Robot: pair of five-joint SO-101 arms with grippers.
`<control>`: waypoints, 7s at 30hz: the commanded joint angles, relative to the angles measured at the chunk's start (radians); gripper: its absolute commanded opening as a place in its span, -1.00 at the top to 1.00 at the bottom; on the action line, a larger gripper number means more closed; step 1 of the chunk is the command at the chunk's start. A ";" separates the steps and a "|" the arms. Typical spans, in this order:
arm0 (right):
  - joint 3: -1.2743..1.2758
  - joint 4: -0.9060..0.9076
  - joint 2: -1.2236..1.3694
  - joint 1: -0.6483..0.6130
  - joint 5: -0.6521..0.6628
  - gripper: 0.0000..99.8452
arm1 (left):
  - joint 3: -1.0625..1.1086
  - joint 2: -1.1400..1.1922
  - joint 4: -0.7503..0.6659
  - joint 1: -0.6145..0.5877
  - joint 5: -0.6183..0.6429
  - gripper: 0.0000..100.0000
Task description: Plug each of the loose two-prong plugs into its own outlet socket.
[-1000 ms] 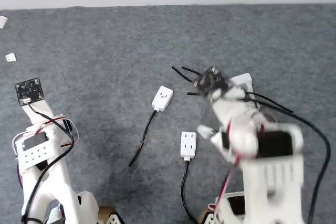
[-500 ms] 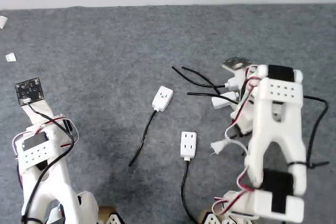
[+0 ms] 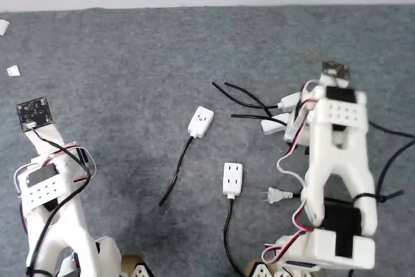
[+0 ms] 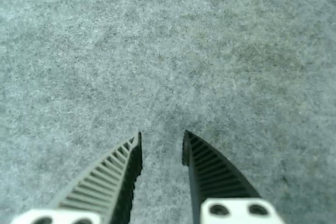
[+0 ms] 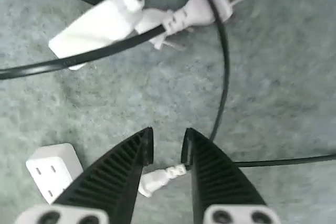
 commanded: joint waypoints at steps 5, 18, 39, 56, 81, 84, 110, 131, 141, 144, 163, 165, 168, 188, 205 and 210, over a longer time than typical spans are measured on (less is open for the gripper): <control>0.370 -0.246 -0.371 0.054 -0.195 0.78 | -0.005 -0.009 -0.032 -0.002 -0.008 0.76; 0.970 -0.641 -0.779 -0.050 -0.100 0.77 | -0.005 -0.006 -0.032 0.012 -0.008 0.76; 0.750 -0.516 -0.415 0.028 -0.137 0.77 | -0.005 -0.006 -0.032 0.009 -0.008 0.76; 0.612 -0.464 -0.263 0.028 -0.170 0.77 | -0.004 -0.009 -0.028 0.008 -0.009 0.76; 0.420 -0.173 -0.081 -0.019 -0.055 0.98 | -0.004 -0.008 -0.028 0.008 -0.009 0.76; 0.440 -0.130 -0.143 -0.031 -0.008 0.98 | -0.004 -0.008 -0.029 0.008 -0.009 0.76; 0.801 -0.358 -0.541 0.440 -0.008 0.29 | -0.004 -0.008 -0.028 0.009 -0.009 0.76; 0.776 -0.458 -0.538 0.492 -0.009 0.59 | -0.004 -0.011 -0.014 0.008 -0.009 0.76; 0.793 -0.489 -0.538 0.487 0.069 0.94 | -0.004 -0.012 -0.012 0.008 -0.009 0.76; 0.824 -0.513 -0.538 0.490 0.091 0.92 | -0.004 -0.012 -0.012 0.008 -0.009 0.76; 0.829 -0.539 -0.538 0.489 0.087 0.70 | -0.004 -0.012 -0.009 0.008 -0.009 0.76; 0.829 -0.555 -0.538 0.487 0.057 0.70 | -0.004 -0.012 -0.002 0.008 -0.011 0.76; 0.839 -0.553 -0.538 0.486 0.049 0.70 | -0.004 -0.012 0.000 0.008 -0.011 0.76; 0.845 -0.539 -0.539 0.463 0.080 0.98 | -0.004 -0.012 0.002 0.008 -0.011 0.76; 0.807 -0.473 -0.539 0.503 0.000 0.76 | -0.004 -0.012 0.002 0.008 -0.011 0.76; 0.815 -0.536 -0.538 0.558 -0.023 0.76 | -0.004 -0.012 0.002 0.008 -0.011 0.76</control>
